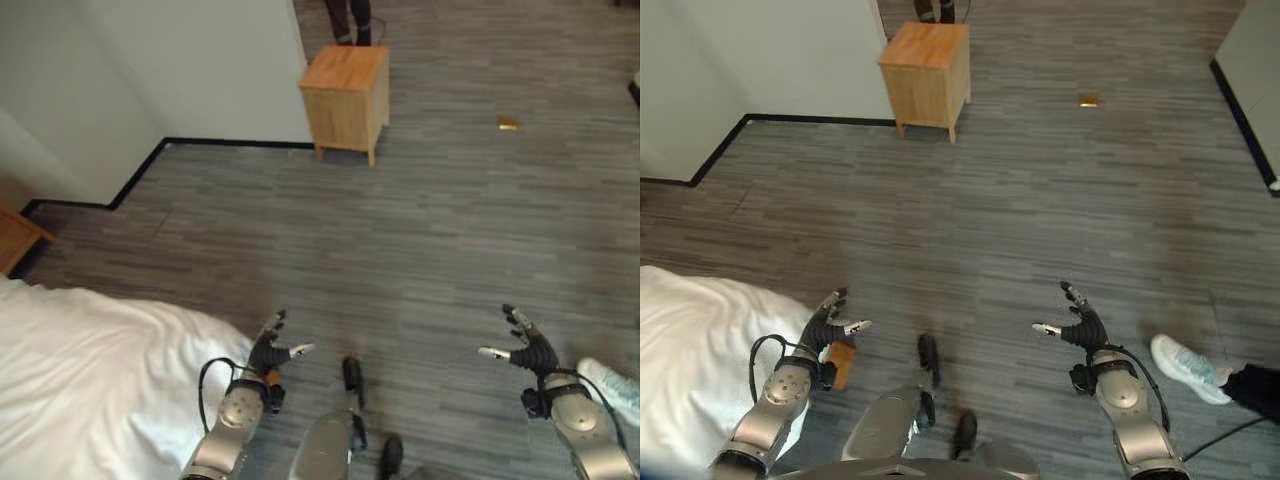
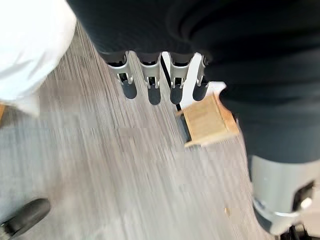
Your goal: Making the bed.
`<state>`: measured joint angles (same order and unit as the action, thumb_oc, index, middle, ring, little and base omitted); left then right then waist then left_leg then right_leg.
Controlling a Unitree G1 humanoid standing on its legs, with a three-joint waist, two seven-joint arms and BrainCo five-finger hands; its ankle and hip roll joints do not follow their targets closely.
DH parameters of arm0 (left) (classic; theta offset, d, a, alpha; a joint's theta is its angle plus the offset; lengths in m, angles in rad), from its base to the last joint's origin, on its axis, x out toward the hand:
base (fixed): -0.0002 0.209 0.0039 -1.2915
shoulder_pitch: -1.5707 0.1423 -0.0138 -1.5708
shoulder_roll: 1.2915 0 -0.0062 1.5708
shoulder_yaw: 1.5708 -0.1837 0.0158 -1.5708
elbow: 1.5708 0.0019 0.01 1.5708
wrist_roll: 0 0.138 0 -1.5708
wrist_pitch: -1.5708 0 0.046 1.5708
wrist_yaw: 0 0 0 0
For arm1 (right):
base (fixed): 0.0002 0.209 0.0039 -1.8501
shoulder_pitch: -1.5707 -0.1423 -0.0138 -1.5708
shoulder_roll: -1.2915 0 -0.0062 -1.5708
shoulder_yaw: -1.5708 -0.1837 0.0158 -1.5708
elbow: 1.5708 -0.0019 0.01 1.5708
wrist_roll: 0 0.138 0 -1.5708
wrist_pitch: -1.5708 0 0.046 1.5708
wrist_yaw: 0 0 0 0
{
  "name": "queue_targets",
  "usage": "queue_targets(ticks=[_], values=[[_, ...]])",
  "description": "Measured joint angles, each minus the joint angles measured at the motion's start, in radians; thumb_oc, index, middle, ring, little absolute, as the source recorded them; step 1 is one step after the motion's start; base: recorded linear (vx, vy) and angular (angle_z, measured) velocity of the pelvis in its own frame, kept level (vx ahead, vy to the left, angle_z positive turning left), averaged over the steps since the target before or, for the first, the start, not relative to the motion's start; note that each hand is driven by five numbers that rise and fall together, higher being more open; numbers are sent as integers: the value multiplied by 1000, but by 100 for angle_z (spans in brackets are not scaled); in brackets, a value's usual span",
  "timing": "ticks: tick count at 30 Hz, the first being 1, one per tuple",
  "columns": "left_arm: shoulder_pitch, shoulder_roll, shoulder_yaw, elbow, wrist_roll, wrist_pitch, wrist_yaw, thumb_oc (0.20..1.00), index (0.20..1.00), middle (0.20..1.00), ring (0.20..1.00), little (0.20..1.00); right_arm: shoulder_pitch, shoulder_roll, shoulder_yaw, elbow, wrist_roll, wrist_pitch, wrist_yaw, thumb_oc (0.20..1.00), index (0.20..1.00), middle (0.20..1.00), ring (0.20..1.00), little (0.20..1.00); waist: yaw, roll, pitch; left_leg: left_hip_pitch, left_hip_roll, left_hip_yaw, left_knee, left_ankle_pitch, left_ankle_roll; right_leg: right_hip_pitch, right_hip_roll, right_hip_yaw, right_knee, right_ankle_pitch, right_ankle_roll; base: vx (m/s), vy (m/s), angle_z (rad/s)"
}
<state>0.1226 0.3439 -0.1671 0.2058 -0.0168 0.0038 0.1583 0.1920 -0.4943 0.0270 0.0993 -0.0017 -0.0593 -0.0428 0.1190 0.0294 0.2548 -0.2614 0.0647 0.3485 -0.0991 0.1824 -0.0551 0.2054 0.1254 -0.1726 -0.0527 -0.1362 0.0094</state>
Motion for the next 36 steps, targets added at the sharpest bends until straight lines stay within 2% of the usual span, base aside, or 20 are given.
queue_targets(ticks=[3, 5, 6, 7, 10, 13, 16, 17, 18, 21, 23, 25, 26, 29, 30, 31, 32, 33, 35, 36], values=[[33, -14, 14, -44, -2, 1, 14, 1000, 1000, 1000, 1000, 1000, 28, 19, -13, -21, -41, 7, 4, 1000, 1000, 1000, 1000, 1000, 27, -39, -22, 19, -40, 18, 106, -3, 50, 87, -13, 42, -2, -46, 43, 589, 128, -41], [40, -25, 12, -27, -1, 10, 15, 1000, 1000, 1000, 1000, 1000, 27, 19, 30, -9, -49, 12, 0, 1000, 1000, 1000, 1000, 1000, 26, -10, -48, 85, -29, 32, 101, -29, 213, -4, -24, 4, 305, -128, 137, 303, 251, -36], [24, -28, 18, -49, 0, 12, 12, 1000, 1000, 1000, 1000, 1000, 38, 23, 65, -61, -80, 13, 7, 1000, 1000, 1000, 1000, 1000, 18, -21, -49, 120, -33, 22, 108, -78, 219, -207, -129, -65, 789, -22, 149, 564, 349, -11], [-3, -9, -5, -54, 0, 19, 22, 1000, 1000, 1000, 1000, 1000, 45, 30, 68, -85, -81, 6, 7, 1000, 1000, 1000, 1000, 1000, -11, -20, -40, 144, -46, -10, 113, -105, 226, -284, -226, -136, 1003, 37, 142, 522, 209, 8], [-91, -3, -20, -105, 0, 28, 25, 1000, 1000, 1000, 1000, 1000, 33, 30, 48, -103, -88, 14, 4, 1000, 1000, 1000, 1000, 1000, -62, 64, 2, 273, -18, -96, 97, -166, 216, -418, -358, -154, 1134, 44, 163, 516, 56, 66], [-119, 9, 2, -144, -2, -2, 36, 1000, 1000, 1000, 1000, 1000, 31, 27, 58, -109, -108, 15, 6, 1000, 1000, 1000, 1000, 1000, -83, 67, 10, 354, -6, -205, 78, -186, 201, -504, -295, -59, 1006, 14, 221, 370, -66, 102], [-113, 17, 24, -139, -18, 0, 32, 1000, 1000, 1000, 1000, 1000, 36, 25, 40, -131, -108, 15, 7, 1000, 1000, 1000, 1000, 1000, -98, 22, 16, 408, -43, -276, 66, -206, 163, -512, -326, -71, 627, 31, 191, 514, -285, 154], [-72, 13, 46, -186, -47, -3, 31, 1000, 1000, 1000, 1000, 1000, 29, 31, 27, -131, -108, 16, 9, 1000, 1000, 1000, 1000, 1000, -91, -5, 11, 412, -50, -314, 67, -253, 122, -480, -346, -69, 330, 51, 178, 391, -240, 116], [-45, 5, 66, -201, -55, -6, 32, 1000, 1000, 1000, 1000, 1000, 13, 34, 34, -125, -107, 16, 9, 1000, 1000, 1000, 1000, 1000, -76, -15, 10, 422, -52, -350, 61, -264, 115, -482, -342, -10, 243, 74, 174, 522, -326, 127], [-5, 8, 107, -171, -90, -16, 31, 1000, 1000, 1000, 1000, 1000, 24, 47, 56, -119, -108, 22, 20, 1000, 1000, 1000, 1000, 1000, -88, -47, 10, 417, 22, -565, 95, -303, 36, -314, -242, 393, 3, 105, 213, 309, -345, 214], [9, 2, 102, -185, -99, -18, 30, 1000, 1000, 1000, 1000, 1000, 33, 37, 45, -128, -111, 28, 29, 1000, 1000, 1000, 1000, 1000, -98, -42, 4, 396, 63, -602, 99, -264, 18, -310, -189, 339, 69, 171, 159, 224, -383, 191], [76, -1, 118, -220, -100, -39, 28, 1000, 1000, 1000, 1000, 1000, 4, 27, 24, -140, -118, 23, 43, 1000, 1000, 1000, 1000, 1000, -84, -38, 7, 418, 85, -565, 92, -236, -3, -329, -169, 245, 148, 177, 71, 176, -299, 126], [131, -45, 159, -220, -138, -43, 32, 1000, 1000, 1000, 1000, 1000, -31, 25, 32, -119, -118, 22, 53, 1000, 1000, 1000, 1000, 1000, -64, -26, 11, 415, 95, -483, 91, -164, -31, -296, -167, 184, 163, 125, 47, 131, -351, 123], [150, -116, 176, -210, -213, -53, 31, 1000, 1000, 1000, 1000, 1000, -20, 18, 55, -115, -117, 27, 75, 1000, 1000, 1000, 1000, 1000, -25, -30, 24, 272, 68, -457, 318, -175, -100, -188, -198, 70, 69, 135, 13, -51, -257, 137], [153, -143, 182, -189, -227, -57, 28, 1000, 1000, 1000, 1000, 1000, -29, 12, 75, -156, -116, 25, 76, 1000, 1000, 1000, 1000, 1000, -23, -2, 31, 214, 65, -332, 320, -155, -77, -147, -205, -18, 61, 127, -2, -121, -321, 213], [120, -192, 174, -167, -245, -60, 31, 1000, 1000, 1000, 1000, 1000, -14, -19, 81, -180, -116, 23, 76, 1000, 1000, 1000, 1000, 1000, -47, 35, 33, 176, 78, -225, 317, -52, -22, -154, -204, -92, 91, 99, -22, -48, -254, 245], [130, -165, 137, -151, -249, -59, 16, 1000, 1000, 1000, 1000, 1000, -12, 8, 69, -186, -116, 13, 74, 1000, 1000, 1000, 1000, 1000, -47, 12, 29, 163, 107, 79, 322, -97, -51, -145, -212, -179, 63, 86, -36, 16, -128, 260], [140, -143, 129, -149, -247, -49, 10, 1000, 1000, 1000, 1000, 1000, 0, 80, 9, -171, -117, 11, 57, 1000, 1000, 1000, 1000, 1000, -84, 8, 23, 234, 87, 178, 218, -116, -71, -128, -202, -261, 32, 111, -24, 73, -6, 184], [120, -133, 117, -131, -244, -44, 6, 1000, 1000, 1000, 1000, 1000, 23, 107, -17, -152, -117, 12, 40, 1000, 1000, 1000, 1000, 1000, -99, 8, 21, 344, 64, 152, 38, -144, -79, -96, -187, -295, 26, 114, -5, 31, 121, 76], [101, -130, 108, -119, -243, -37, 2, 1000, 1000, 1000, 1000, 1000, 45, 120, -33, -143, -116, 16, 30, 1000, 1000, 1000, 1000, 1000, -125, 5, 19, 373, 45, 101, -3, -138, -44, -72, -193, -324, 37, 103, 11, -13, 82, 71]])
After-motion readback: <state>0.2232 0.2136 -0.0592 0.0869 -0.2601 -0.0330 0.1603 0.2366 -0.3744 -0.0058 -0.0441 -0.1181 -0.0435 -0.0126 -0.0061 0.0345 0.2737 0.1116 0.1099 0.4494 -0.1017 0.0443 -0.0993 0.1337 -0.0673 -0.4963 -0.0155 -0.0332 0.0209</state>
